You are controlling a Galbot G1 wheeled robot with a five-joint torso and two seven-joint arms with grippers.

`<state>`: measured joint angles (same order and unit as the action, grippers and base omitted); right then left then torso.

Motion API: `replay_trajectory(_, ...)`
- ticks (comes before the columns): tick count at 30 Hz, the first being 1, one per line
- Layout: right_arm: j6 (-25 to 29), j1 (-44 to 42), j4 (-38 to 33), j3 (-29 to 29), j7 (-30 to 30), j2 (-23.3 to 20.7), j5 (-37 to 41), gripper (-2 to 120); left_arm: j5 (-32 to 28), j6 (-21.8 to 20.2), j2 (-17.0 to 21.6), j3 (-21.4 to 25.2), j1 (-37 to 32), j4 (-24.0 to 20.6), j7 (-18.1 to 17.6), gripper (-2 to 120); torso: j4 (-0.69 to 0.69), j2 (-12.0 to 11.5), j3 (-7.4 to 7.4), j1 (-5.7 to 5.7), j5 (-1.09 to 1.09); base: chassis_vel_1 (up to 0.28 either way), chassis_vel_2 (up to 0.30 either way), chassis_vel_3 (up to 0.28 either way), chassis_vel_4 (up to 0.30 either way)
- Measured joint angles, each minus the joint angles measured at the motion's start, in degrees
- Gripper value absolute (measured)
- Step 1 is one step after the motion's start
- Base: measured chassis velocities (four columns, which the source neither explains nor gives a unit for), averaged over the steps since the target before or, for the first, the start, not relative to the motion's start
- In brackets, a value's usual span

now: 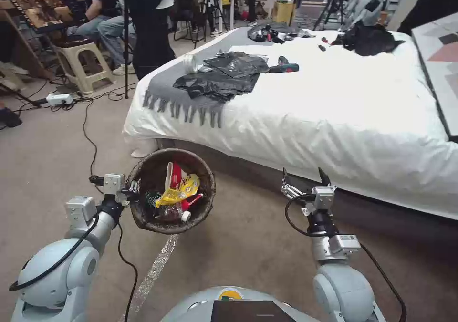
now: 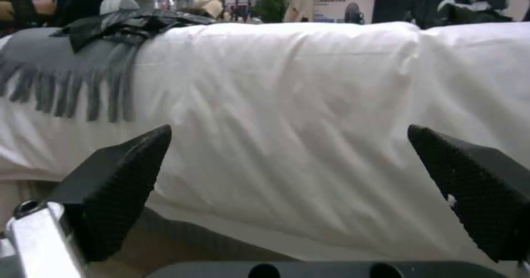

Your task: Pick up the trash bin, then pick up the garbage from the floor and place it into the trash bin.

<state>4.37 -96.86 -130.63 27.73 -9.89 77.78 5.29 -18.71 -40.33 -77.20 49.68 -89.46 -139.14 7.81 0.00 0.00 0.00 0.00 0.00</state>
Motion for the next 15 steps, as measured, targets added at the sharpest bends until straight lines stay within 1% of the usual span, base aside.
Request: replay_trajectory(15, -0.16, 0.49, 0.53, -0.85, -0.18, -0.07, 0.01, 100, 0.01, 0.02, -0.15, 0.04, -0.15, -0.1, 0.14, 3, 0.0, 0.0, 0.0, 0.0, 0.0, 0.063, 0.06, 0.065, 0.067)
